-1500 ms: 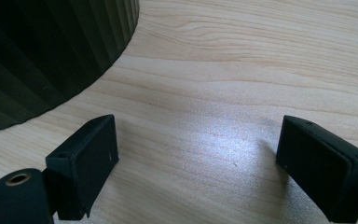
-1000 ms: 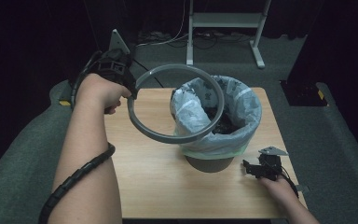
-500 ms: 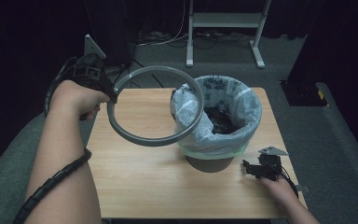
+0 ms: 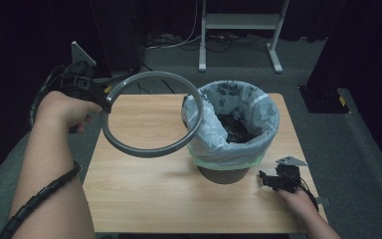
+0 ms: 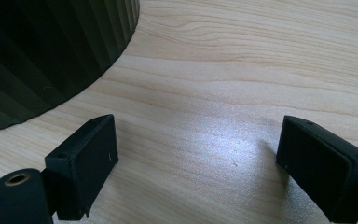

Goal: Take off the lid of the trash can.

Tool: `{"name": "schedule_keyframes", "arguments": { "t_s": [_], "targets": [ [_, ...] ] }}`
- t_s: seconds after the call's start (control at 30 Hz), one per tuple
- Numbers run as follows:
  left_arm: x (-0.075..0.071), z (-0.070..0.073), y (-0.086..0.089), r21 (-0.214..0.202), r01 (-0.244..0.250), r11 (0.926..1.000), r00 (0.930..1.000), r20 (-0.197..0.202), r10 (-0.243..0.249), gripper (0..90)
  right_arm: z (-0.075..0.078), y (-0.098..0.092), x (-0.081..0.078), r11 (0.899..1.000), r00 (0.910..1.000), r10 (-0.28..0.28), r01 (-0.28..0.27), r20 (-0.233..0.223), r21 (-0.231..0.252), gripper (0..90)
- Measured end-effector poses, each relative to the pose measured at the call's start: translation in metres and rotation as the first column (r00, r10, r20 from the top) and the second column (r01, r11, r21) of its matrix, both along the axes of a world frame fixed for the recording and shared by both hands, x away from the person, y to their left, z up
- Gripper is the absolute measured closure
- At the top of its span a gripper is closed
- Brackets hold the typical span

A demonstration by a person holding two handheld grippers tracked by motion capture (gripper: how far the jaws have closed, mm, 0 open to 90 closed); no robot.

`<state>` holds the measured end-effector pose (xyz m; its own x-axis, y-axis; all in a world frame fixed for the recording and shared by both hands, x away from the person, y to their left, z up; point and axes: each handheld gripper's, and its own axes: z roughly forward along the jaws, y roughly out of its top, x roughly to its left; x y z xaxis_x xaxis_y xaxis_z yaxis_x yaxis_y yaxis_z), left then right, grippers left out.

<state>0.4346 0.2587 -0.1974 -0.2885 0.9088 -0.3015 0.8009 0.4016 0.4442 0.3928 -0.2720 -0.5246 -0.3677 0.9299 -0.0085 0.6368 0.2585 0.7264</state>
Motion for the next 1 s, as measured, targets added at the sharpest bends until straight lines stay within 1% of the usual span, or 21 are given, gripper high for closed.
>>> {"name": "schedule_keyframes", "arguments": {
  "t_s": [0.07, 0.1, 0.13, 0.17, 0.2, 0.3, 0.37, 0.5, 0.53, 0.57, 0.67, 0.7, 0.83, 0.87, 0.9, 0.93, 1.0],
  "targets": [
    [0.0, -0.001, 0.002, 0.004, -0.009, 0.9999, 1.0, 0.002, 0.009, 77.8, 0.0, 0.0, 0.0, 1.0, 1.0, -0.001, 0.001, -0.001, 0.001, 11.8],
    [-0.001, -0.001, 0.004, 0.005, 0.0, 1.0, 1.0, -0.001, 0.0, 77.8, 0.0, 0.0, 0.0, 1.0, 1.0, 0.0, 0.0, -0.001, 0.001, 11.8],
    [-0.001, -0.001, 0.004, 0.0, -0.007, 1.0, 1.0, 0.0, 0.007, 77.7, 0.0, 0.0, 0.0, 1.0, 1.0, 0.0, 0.0, -0.001, 0.001, 11.8],
    [-0.001, -0.002, 0.005, 0.001, -0.015, 0.9999, 0.9999, 0.008, 0.015, 77.7, 0.0, 0.0, 0.0, 1.0, 1.0, 0.0, 0.0, -0.001, 0.001, 11.8],
    [-0.001, -0.003, 0.007, 0.002, -0.005, 1.0, 1.0, 0.003, 0.005, 77.7, 0.0, 0.0, 0.0, 1.0, 1.0, -0.001, 0.001, -0.001, 0.001, 11.9],
    [-0.002, -0.005, 0.01, 0.005, -0.006, 1.0, 1.0, 0.0, 0.006, 77.7, 0.0, 0.0, 0.0, 1.0, 1.0, 0.0, 0.0, -0.002, 0.001, 11.8],
    [-0.002, -0.007, 0.014, 0.002, -0.021, 0.9998, 0.9998, 0.001, 0.021, 77.7, 0.0, 0.0, 0.0, 1.0, 1.0, 0.0, 0.0, -0.002, 0.001, 11.8],
    [-0.003, -0.009, 0.018, 0.009, -0.035, 0.9994, 0.9994, -0.001, 0.035, 77.8, 0.0, 0.0, 0.0, 1.0, 1.0, 0.0, 0.0, -0.001, 0.001, 11.8],
    [-0.004, -0.01, 0.022, 0.015, -0.037, 0.9992, 0.9993, -0.008, 0.037, 77.8, 0.0, 0.0, 0.0, 1.0, 1.0, 0.0, 0.0, -0.001, 0.001, 11.8],
    [-0.004, -0.011, 0.023, 0.015, -0.045, 0.9989, 0.999, -0.004, 0.045, 77.8, 0.0, 0.0, 0.0, 1.0, 1.0, 0.0, 0.0, -0.001, 0.001, 11.8],
    [-0.006, -0.013, 0.029, 0.018, -0.044, 0.9989, 0.999, -0.01, 0.044, 77.8, 0.0, 0.0, 0.0, 1.0, 1.0, 0.0, 0.0, -0.001, 0.001, 11.8],
    [-0.006, -0.014, 0.03, 0.016, -0.056, 0.9983, 0.9984, -0.002, 0.056, 77.7, 0.0, 0.0, 0.0, 1.0, 1.0, 0.0, 0.0, -0.001, 0.001, 11.8],
    [-0.007, -0.016, 0.034, 0.018, -0.056, 0.9983, 0.9984, -0.009, 0.056, 77.8, 0.0, 0.0, 0.0, 1.0, 1.0, 0.0, 0.0, -0.001, 0.001, 11.8],
    [-0.008, -0.018, 0.036, 0.017, -0.069, 0.9974, 0.9976, -0.006, 0.069, 77.8, 0.0, 0.0, 0.0, 1.0, 1.0, 0.0, 0.0, -0.001, 0.001, 11.8],
    [-0.009, -0.019, 0.038, 0.015, -0.064, 0.9978, 0.9979, -0.012, 0.064, 77.8, 0.0, 0.0, 0.0, 1.0, 1.0, 0.0, 0.0, 0.0, 0.0, 11.8],
    [-0.008, -0.02, 0.039, 0.014, -0.072, 0.9973, 0.9974, -0.007, 0.072, 77.8, 0.0, 0.0, 0.0, 1.0, 1.0, 0.0, 0.0, -0.001, 0.0, 11.7],
    [-0.009, -0.023, 0.04, 0.014, -0.074, 0.9971, 0.9972, -0.01, 0.074, 77.7, 0.0, 0.0, 0.0, 1.0, 1.0, 0.0, 0.0, 0.0, 0.0, 11.8]
  ]
}}
